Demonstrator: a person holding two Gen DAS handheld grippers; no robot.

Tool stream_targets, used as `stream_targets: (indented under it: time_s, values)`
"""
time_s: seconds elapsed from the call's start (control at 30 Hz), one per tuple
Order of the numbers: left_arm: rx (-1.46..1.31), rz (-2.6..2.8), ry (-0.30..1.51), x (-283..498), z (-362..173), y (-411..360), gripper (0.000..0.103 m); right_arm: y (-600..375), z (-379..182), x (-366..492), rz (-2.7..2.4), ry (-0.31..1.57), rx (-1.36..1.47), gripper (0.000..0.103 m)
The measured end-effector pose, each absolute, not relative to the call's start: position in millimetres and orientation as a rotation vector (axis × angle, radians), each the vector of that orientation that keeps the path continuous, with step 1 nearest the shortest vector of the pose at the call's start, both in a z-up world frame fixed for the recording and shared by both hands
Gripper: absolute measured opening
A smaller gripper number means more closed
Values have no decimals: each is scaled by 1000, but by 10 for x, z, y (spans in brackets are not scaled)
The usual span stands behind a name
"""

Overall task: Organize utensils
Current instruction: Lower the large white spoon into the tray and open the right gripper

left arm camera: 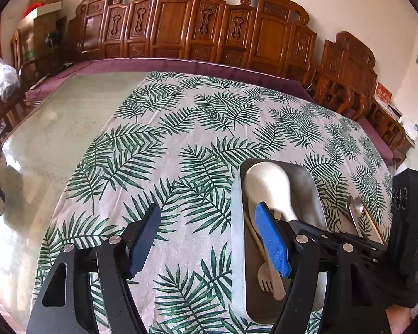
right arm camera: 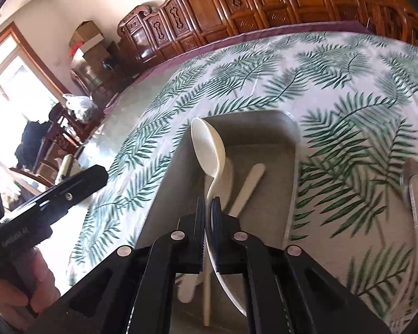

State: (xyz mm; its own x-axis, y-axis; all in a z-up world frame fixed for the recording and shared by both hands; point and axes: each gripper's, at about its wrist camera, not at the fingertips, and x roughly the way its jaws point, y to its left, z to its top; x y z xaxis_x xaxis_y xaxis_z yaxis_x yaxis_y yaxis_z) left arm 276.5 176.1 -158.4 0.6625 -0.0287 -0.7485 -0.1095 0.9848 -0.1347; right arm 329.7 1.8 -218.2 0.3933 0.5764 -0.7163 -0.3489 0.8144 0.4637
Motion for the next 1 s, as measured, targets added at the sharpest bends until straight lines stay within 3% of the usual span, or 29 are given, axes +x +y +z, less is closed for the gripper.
stream_targets:
  time_s: [0.3,0.73,0.83,1.0]
  values:
    - [-179,48,844,2767,-1581,1755,67,-99,-2033,3162,636,942,172,9]
    - [-156,-70,818,2801,-1463,1025,68,-1291,-1611,2756,504,768,-89,9]
    - [-134,-102,810,2810,-1446,779,68,-1621,-1613,2753,452,758,-112,17]
    - [-102,-146,815,2797,-1483,431,68,-2036,-1737,2774,391,756,-114,20]
